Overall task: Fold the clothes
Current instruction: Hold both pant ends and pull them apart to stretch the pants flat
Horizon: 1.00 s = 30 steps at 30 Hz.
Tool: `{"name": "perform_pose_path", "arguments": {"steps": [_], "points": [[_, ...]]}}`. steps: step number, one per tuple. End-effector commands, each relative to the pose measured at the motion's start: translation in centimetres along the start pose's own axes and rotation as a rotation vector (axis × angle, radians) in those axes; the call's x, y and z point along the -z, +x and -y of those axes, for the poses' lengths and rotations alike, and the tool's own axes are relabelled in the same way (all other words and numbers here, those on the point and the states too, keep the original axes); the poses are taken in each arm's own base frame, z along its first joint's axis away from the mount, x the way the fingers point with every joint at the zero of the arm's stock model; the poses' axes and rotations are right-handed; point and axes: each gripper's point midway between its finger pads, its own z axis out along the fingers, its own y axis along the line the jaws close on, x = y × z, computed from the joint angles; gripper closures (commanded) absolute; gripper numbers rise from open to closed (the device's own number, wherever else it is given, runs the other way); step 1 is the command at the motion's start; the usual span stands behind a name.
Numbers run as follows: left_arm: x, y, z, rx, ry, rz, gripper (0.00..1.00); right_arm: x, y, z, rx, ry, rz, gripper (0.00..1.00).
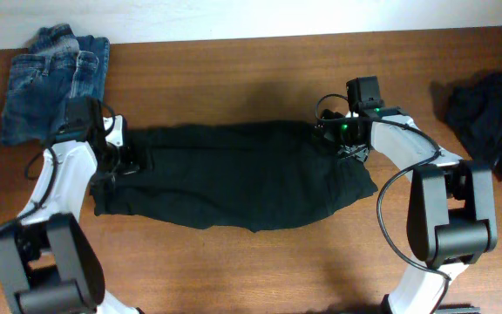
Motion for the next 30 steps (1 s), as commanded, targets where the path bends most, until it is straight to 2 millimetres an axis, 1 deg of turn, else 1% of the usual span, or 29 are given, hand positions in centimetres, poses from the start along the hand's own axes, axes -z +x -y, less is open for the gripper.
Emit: {"name": "perform_pose_path", "arguments": {"steps": [1,4,6,7,10,14,15,18,21,26,27,28,29,30], "points": [[-2.5,0.9,-2.7,0.024,-0.064,-0.071,0.01,0.4,0.1,0.3,-0.005,0.013,0.007,0.01],[-3.0,1.2,-5.0,0.042,-0.152,-0.090,0.01,0.4,0.1,0.3,-0.005,0.013,0.007,0.01],[-2.7,0.8,-6.8,0.053,-0.228,-0.071,0.01,0.4,0.1,0.3,-0.005,0.014,0.008,0.01],[-2.4,0.6,-8.0,0.057,-0.285,-0.059,0.01,0.4,0.1,0.3,-0.005,0.014,0.007,0.01],[-1.8,0.4,-10.0,0.072,-0.372,-0.050,0.00,0.4,0.2,0.3,-0.005,0.015,0.006,0.01],[-1.8,0.4,-10.2,0.077,-0.374,-0.047,0.01,0.4,0.3,0.1,-0.005,0.001,-0.003,0.01],[-1.8,0.4,-10.1,0.076,-0.370,-0.047,0.01,0.4,0.6,-0.4,-0.004,-0.030,-0.023,0.01],[-1.9,0.4,-10.0,0.076,-0.363,-0.047,0.01,1.1,2.1,-4.2,0.110,-0.247,-0.113,0.01],[-1.9,0.4,-10.0,0.076,-0.363,-0.047,0.00,1.6,3.0,-5.4,0.145,-0.304,-0.141,0.00],[-1.9,0.4,-10.0,0.077,-0.363,-0.047,0.01,3.0,3.2,-7.3,0.289,-0.307,-0.082,0.20],[-1.9,0.4,-10.0,0.076,-0.362,-0.047,0.01,3.6,3.2,-7.8,0.316,-0.278,-0.046,0.32],[-1.9,0.4,-10.0,0.076,-0.362,-0.047,0.01,3.9,3.3,-8.1,0.334,-0.252,-0.023,0.50],[-1.9,0.4,-10.0,0.076,-0.362,-0.047,0.01,4.2,3.4,-8.2,0.344,-0.238,-0.014,0.63],[-1.9,0.4,-10.0,0.076,-0.362,-0.047,0.01,4.5,3.7,-8.5,0.359,-0.220,-0.004,0.84]]}}
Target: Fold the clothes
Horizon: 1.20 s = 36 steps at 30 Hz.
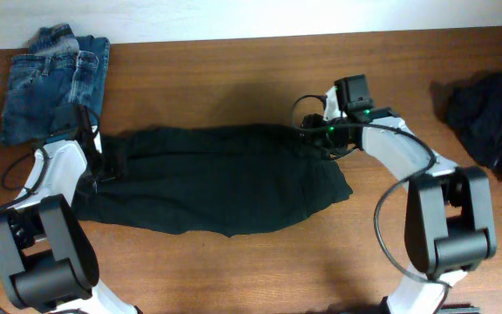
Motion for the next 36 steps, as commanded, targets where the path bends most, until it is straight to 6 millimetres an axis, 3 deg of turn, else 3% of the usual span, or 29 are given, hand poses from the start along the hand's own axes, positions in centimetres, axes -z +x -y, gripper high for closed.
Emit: {"name": "perform_pose_path", "arguments": {"steps": [1,4,7,15,17,20,24,27,32,36], "points": [[-0.6,0.1,-1.3,0.001,-0.051,-0.012,0.01,2.0,-0.1,-2.2,0.103,0.068,0.068,0.89],[-0.6,0.0,-0.4,0.002,0.005,-0.012,0.01,1.7,1.5,-2.6,0.124,0.107,0.027,0.90],[-0.6,-0.1,0.7,0.003,0.067,-0.005,0.01,0.6,4.6,-2.4,0.130,0.147,-0.083,0.90],[-0.6,-0.1,0.7,0.003,0.070,-0.006,0.01,-1.6,7.8,-0.8,0.031,0.222,-0.206,0.90],[-0.6,-0.1,0.8,0.003,0.070,-0.006,0.01,-1.5,8.0,-0.4,0.021,0.231,-0.219,0.88],[-0.6,-0.1,0.8,0.003,0.070,-0.006,0.01,-0.8,7.6,1.8,-0.005,0.310,-0.211,0.83],[-0.5,-0.1,1.5,0.003,0.113,-0.007,0.01,-0.1,6.7,3.6,-0.060,0.320,-0.200,0.85],[-0.5,-0.1,1.6,0.003,0.118,-0.006,0.01,-0.2,7.1,2.8,-0.034,0.267,-0.232,0.91],[-0.5,-0.1,1.6,0.003,0.119,-0.007,0.01,-0.6,7.9,1.9,0.041,0.260,-0.252,0.92],[-0.5,0.3,1.6,0.002,0.123,-0.021,0.02,-0.6,8.3,3.1,0.070,0.316,-0.266,0.92]]}}
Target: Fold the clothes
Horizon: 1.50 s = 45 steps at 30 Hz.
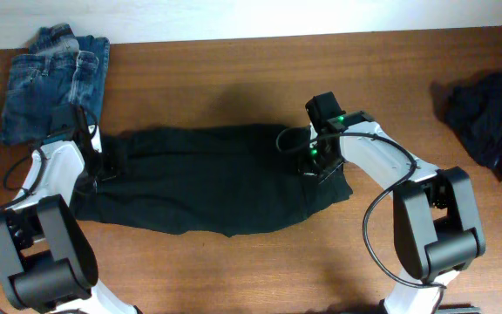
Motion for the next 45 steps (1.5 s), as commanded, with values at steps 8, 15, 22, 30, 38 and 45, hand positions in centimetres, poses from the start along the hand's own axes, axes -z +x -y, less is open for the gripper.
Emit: {"name": "perform_pose_path", "arguments": {"steps": [8,15,22,30,38,45], "points": [[-0.5,0.5,0.9,-0.008,0.060,-0.027,0.19,-2.4,0.8,2.5,0.004,0.095,-0.060,0.96],[-0.4,0.3,1.6,-0.007,0.104,-0.023,0.45,-1.8,0.0,6.6,-0.084,0.170,-0.052,0.96],[-0.4,-0.3,1.9,-0.007,0.119,0.003,0.58,-0.9,-1.3,11.2,-0.207,0.192,-0.020,0.96],[0.0,-1.4,4.9,-0.037,0.238,0.050,0.59,-0.4,-1.9,13.5,-0.275,0.194,-0.002,0.96],[-0.5,-1.8,11.0,-0.181,0.277,0.093,0.58,0.3,-2.5,16.6,-0.344,0.245,0.035,0.96],[-5.0,-0.9,8.8,-0.207,0.060,0.039,0.58,1.2,-3.1,20.3,-0.430,0.242,0.071,0.96]]}}
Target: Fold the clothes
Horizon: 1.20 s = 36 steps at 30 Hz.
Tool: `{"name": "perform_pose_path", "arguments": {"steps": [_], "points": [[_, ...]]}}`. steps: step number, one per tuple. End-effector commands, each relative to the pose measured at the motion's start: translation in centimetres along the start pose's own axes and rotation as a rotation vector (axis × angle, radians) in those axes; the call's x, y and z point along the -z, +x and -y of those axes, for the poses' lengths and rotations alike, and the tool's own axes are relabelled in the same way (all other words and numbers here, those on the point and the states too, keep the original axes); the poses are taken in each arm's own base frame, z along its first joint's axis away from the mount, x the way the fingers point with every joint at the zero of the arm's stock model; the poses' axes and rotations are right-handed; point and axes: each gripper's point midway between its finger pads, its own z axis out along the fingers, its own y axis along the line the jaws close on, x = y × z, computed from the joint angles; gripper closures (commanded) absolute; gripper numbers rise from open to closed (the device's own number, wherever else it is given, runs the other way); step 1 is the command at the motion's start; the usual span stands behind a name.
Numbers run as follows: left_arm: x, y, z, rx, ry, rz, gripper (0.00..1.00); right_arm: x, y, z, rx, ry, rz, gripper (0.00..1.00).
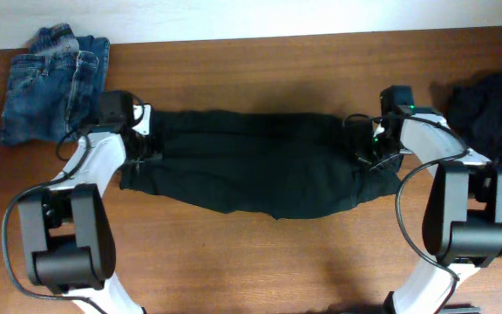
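Observation:
A black garment (pixel 251 166) lies stretched lengthwise across the middle of the table in the overhead view. My left gripper (pixel 145 146) is at its left end, and the fingers look shut on the cloth there. My right gripper (pixel 366 152) is at the right end, fingers buried in the black fabric and apparently shut on it. The fingertips themselves are hard to make out against the dark cloth.
Folded blue jeans (pixel 55 83) lie at the far left corner, just beyond the left arm. A crumpled dark navy garment (pixel 493 113) sits at the right edge. The table's far edge (pixel 251 37) meets a white wall.
Both grippers now sit further right and slightly farther back. The black garment has shifted right with them and lies longer and flatter, with its right end no longer bunched.
The garment first lay mid-table with a gripper at each end. It then sat further left, the right gripper having come inward. After that its right end was bunched under the right gripper. Now it is pulled out long and sits further right.

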Motion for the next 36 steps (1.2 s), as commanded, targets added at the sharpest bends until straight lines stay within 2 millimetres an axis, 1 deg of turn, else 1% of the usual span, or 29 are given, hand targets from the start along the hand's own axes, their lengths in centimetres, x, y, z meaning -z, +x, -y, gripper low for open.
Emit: {"name": "perform_pose_path", "arguments": {"steps": [1,4,6,8,10,14,16,17,18,20,21,22,23,24,26,27,28,29,31,32,33,34,35,36], "points": [[-3.3,3.2,-3.9,0.022,-0.160,-0.117,0.57,-0.9,-0.9,5.4,-0.058,0.145,0.015,0.96],[-3.4,3.3,-5.3,0.040,-0.197,-0.120,0.57,-0.9,-1.3,5.7,-0.038,0.144,0.024,0.96],[-3.2,3.3,-6.3,0.051,-0.231,-0.116,0.45,-0.9,-1.4,5.6,-0.030,0.143,0.030,0.96],[-3.0,3.4,-7.2,0.059,-0.260,-0.118,0.41,-0.9,-1.5,5.6,-0.030,0.141,0.033,0.96],[-3.0,3.4,-7.4,0.061,-0.261,-0.117,0.35,-0.9,-1.6,5.6,-0.030,0.140,0.037,0.96],[-2.5,2.7,-7.4,0.059,-0.257,-0.115,0.30,-0.9,-1.7,5.6,-0.030,0.142,0.042,0.96],[-1.5,2.1,-7.3,0.059,-0.256,-0.129,0.24,-0.9,-1.8,5.6,-0.030,0.145,0.043,0.96],[-0.5,1.5,-7.2,0.059,-0.256,-0.139,0.21,-0.9,-1.8,5.6,-0.030,0.144,0.046,0.95],[0.3,0.9,-6.9,0.059,-0.246,-0.144,0.20,-0.9,-1.9,5.6,-0.030,0.144,0.048,0.92],[1.9,-0.5,-5.9,0.063,-0.191,-0.135,0.18,-0.9,-1.9,5.6,-0.029,0.142,0.051,0.90],[2.8,-1.3,-5.2,0.065,-0.155,-0.124,0.16,-0.9,-1.9,5.6,-0.029,0.142,0.051,0.87],[3.9,-2.3,-4.4,0.066,-0.118,-0.108,0.16,-0.9,-1.9,5.6,-0.029,0.142,0.051,0.81],[4.8,-2.8,-4.2,0.067,-0.109,-0.098,0.15,-0.9,-1.9,5.6,-0.029,0.142,0.051,0.76],[5.8,-3.2,-4.2,0.066,-0.113,-0.094,0.15,-0.9,-1.9,5.6,-0.029,0.143,0.050,0.67],[6.8,-3.5,-4.5,0.068,-0.130,-0.090,0.13,-0.9,-1.8,5.6,-0.026,0.142,0.047,0.65],[7.2,-3.4,-4.9,0.073,-0.143,-0.090,0.08,-0.9,-1.8,5.5,-0.026,0.140,0.043,0.65],[7.3,-3.4,-5.2,0.078,-0.150,-0.090,0.07,-0.7,-1.7,5.5,-0.026,0.137,0.039,0.65],[7.3,-3.4,-5.6,0.086,-0.151,-0.090,0.06,-0.5,-1.8,5.4,-0.026,0.138,0.037,0.65],[7.3,-3.0,-6.4,0.106,-0.156,-0.096,0.04,0.7,-2.3,5.1,-0.011,0.137,0.040,0.60],[7.4,-2.9,-6.7,0.112,-0.158,-0.100,0.04,1.6,-2.6,4.9,-0.006,0.137,0.042,0.54],[7.4,-2.8,-7.0,0.119,-0.160,-0.100,0.04,2.6,-2.9,4.7,-0.003,0.136,0.045,0.46],[7.4,-2.8,-7.2,0.124,-0.161,-0.101,0.04,3.7,-3.2,4.4,-0.002,0.135,0.049,0.33],[7.4,-2.8,-7.3,0.128,-0.158,-0.100,0.01,4.6,-3.4,4.3,-0.002,0.135,0.048,0.26],[7.4,-2.8,-7.3,0.132,-0.148,-0.100,0.01,6.1,-3.6,4.0,-0.002,0.136,0.046,0.01]]}}
